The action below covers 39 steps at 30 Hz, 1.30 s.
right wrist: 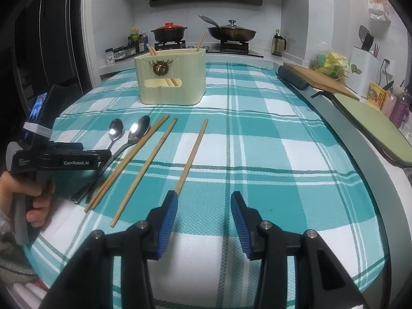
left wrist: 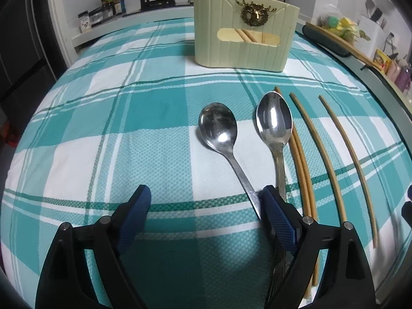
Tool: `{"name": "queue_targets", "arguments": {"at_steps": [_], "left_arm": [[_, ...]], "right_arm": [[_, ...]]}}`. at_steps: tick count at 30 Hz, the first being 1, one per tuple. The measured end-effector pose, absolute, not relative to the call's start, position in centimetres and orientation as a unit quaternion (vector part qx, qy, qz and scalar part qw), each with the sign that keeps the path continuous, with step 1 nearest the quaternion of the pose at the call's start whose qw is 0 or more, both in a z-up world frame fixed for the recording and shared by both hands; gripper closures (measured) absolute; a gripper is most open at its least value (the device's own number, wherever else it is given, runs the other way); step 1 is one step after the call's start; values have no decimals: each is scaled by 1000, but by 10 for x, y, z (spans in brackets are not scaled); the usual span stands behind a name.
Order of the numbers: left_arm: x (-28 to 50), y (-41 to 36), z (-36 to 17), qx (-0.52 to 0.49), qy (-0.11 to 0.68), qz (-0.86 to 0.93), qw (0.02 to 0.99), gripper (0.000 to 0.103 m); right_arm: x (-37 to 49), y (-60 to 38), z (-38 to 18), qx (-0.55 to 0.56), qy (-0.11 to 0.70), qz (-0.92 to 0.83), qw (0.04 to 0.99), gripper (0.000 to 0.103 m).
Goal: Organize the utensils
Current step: 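Move both open tools over the silver spoons and chopsticks on the cloth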
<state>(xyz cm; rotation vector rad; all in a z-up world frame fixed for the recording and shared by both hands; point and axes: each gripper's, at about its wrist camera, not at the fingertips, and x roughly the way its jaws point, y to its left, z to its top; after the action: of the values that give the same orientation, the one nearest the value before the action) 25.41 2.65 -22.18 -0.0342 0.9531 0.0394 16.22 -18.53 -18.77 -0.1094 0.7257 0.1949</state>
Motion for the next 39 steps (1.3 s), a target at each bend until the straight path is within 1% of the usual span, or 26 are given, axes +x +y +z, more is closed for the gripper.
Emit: {"name": "queue_targets", "arguments": {"at_steps": [8,15,16,21,23,28,36,39], "left_arm": [[239,36,-221,2,469,23,883,14],[224,49,-220,10,478,26,878,14],[223,53,-220,9,480,27,877,14],[220,63,-220,-5,487,29,873,14],[220,64,-221,-9,487,26,873,14],[223,67,-220,-29,484,17,875,12],[244,52,-223,0,476,11,879,12],[257,50,-223,3,475,10,880,12]], "right_arm": [[190,-172,-204,-39,406,121,905,60],[205,-149,-225,-75,440,130,885,60],[203,-150,-224,-77,434,127,888,62],[201,-163,-223,-69,443,101,888,62],[200,-168,-220,-54,446,107,887,60],[202,-165,-218,-61,454,112,882,60],[212,-154,-222,-91,460,117,875,60],[222,-155,-222,-87,463,119,874,60]]}}
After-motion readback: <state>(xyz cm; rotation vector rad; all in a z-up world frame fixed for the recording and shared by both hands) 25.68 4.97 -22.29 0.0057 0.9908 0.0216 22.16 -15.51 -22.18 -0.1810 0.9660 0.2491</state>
